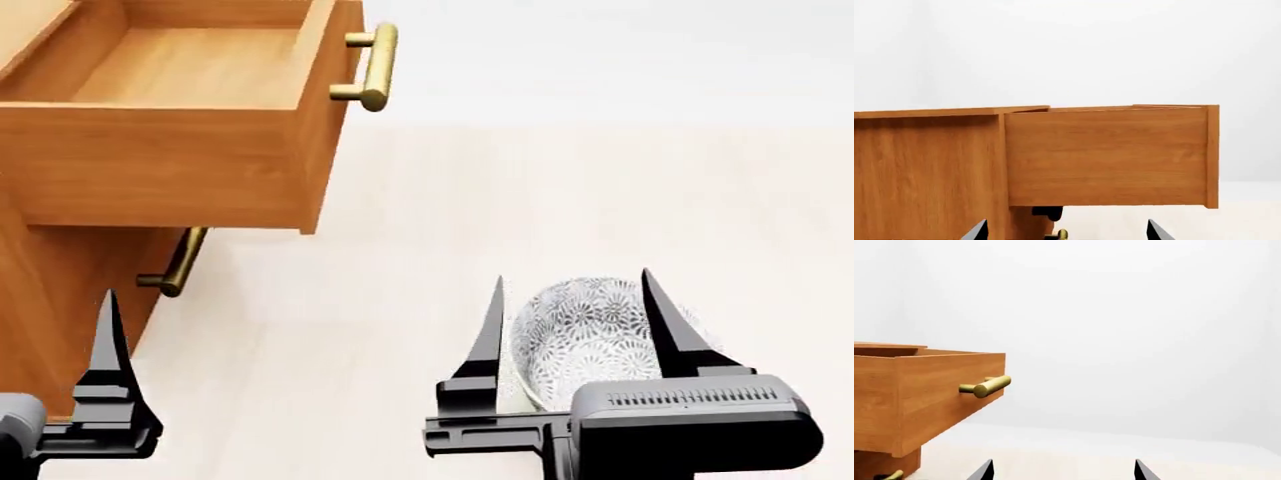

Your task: Put the ketchup in the top drawer of the cabinet.

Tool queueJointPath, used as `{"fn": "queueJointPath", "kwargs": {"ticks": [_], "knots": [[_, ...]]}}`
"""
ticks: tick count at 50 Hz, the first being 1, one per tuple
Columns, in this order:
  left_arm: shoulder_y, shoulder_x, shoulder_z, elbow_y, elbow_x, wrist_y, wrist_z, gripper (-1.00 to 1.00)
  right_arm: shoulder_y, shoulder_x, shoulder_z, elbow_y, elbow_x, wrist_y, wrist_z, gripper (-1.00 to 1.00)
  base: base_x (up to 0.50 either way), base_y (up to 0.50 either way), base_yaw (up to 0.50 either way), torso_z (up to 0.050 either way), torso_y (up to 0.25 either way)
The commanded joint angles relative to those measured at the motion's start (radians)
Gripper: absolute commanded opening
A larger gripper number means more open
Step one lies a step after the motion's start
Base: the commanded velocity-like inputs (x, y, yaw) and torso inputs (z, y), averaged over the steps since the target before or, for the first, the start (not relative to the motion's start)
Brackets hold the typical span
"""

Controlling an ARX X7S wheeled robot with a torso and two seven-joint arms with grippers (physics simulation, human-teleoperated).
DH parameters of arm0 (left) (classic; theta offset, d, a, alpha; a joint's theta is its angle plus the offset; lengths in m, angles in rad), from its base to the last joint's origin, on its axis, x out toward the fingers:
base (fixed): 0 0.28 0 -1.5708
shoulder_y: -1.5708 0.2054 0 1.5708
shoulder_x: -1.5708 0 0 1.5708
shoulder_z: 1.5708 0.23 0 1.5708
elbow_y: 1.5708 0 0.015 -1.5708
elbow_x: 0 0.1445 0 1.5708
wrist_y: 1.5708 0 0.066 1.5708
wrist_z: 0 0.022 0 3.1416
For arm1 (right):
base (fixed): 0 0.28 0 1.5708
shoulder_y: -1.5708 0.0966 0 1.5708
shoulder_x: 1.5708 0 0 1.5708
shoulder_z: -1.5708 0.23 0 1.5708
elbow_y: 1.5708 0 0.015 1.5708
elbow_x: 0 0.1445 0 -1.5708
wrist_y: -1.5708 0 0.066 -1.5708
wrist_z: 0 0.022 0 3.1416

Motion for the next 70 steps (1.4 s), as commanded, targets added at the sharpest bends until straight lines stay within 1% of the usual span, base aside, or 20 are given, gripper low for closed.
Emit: {"fn": "queueJointPath", "kwargs": {"ticks": [1, 16, 17, 25, 26, 30, 32, 36, 40, 41, 44, 46, 54, 60, 70], "knots": [[0.000, -0.007, 0.003, -0.003, -0.007, 0.003, -0.008, 1.00, 0.000, 0.007, -0.009, 0.007, 0.002, -0.004, 0.007, 1.00, 0.00, 0.50, 0.00, 0.000, 0.000], [-0.005, -0.018, 0.015, -0.014, -0.017, 0.008, -0.021, 1.00, 0.000, 0.020, -0.022, 0.018, -0.006, -0.020, 0.019, 1.00, 0.00, 0.50, 0.00, 0.000, 0.000], [-0.005, -0.019, 0.016, -0.015, -0.019, 0.010, -0.021, 1.00, -0.007, 0.006, 0.001, 0.023, 0.026, -0.052, 0.015, 1.00, 0.00, -0.21, 0.00, 0.000, 0.000], [-0.006, -0.026, 0.025, -0.023, -0.020, 0.014, -0.032, 1.00, -0.008, 0.019, -0.015, 0.020, 0.014, -0.034, 0.021, 1.00, 0.00, 0.00, 0.00, 0.000, 0.000], [-0.006, -0.027, 0.026, -0.021, -0.023, 0.012, -0.033, 1.00, 0.019, 0.020, -0.011, -0.008, 0.026, 0.022, 0.024, 1.00, 0.00, 0.00, 0.00, 0.000, 0.000], [-0.006, -0.030, 0.028, -0.024, -0.023, 0.016, -0.038, 1.00, -0.008, 0.021, -0.014, 0.021, 0.021, -0.048, 0.023, 1.00, 0.00, 0.00, 0.00, 0.000, 0.000], [-0.005, -0.031, 0.029, -0.023, -0.025, 0.018, -0.039, 1.00, -0.006, 0.024, -0.018, 0.020, 0.015, -0.041, 0.028, 1.00, 0.00, 0.00, 0.00, 0.000, 0.000], [0.000, -0.033, 0.029, -0.027, -0.030, 0.033, -0.040, 1.00, -0.029, 0.051, 0.023, -0.013, 0.069, -0.083, -0.010, 1.00, 0.00, 0.00, 0.00, 0.000, 0.000], [0.000, -0.035, 0.032, -0.029, -0.031, 0.038, -0.045, 1.00, -0.045, 0.090, 0.041, 0.014, 0.045, -0.119, -0.020, 1.00, 0.00, 0.00, 0.00, 0.000, 0.000], [0.000, -0.036, 0.033, -0.030, -0.031, 0.039, -0.046, 1.00, -0.034, 0.099, 0.059, 0.001, 0.075, -0.094, -0.030, 1.00, 0.00, 0.00, 0.00, 0.000, 0.000], [0.001, -0.037, 0.040, -0.035, -0.028, 0.045, -0.049, 1.00, -0.047, 0.125, 0.101, 0.012, 0.104, -0.115, -0.051, 1.00, 0.00, 0.00, 0.00, 0.000, 0.000], [0.000, -0.038, 0.046, -0.039, -0.022, 0.047, -0.052, 1.00, -0.072, 0.134, 0.126, 0.048, 0.113, -0.168, -0.068, 1.00, 0.00, 0.00, 0.00, 0.000, 0.000], [0.001, -0.043, 0.057, -0.041, -0.012, 0.052, -0.061, 1.00, -0.096, 0.196, 0.219, 0.062, 0.185, -0.186, -0.116, 1.00, 0.00, 0.00, 0.00, 0.000, 0.000], [-0.001, -0.046, 0.067, -0.044, -0.007, 0.055, -0.065, 1.00, -0.108, 0.234, 0.320, 0.086, 0.264, -0.192, -0.141, 1.00, 0.00, 0.00, 0.00, 0.000, 0.000], [-0.009, -0.047, 0.074, -0.063, -0.008, 0.062, -0.071, 1.00, -0.121, 0.284, 0.379, 0.146, 0.306, -0.204, -0.192, 1.00, 0.00, 0.00, 0.00, 0.000, 0.000]]}}
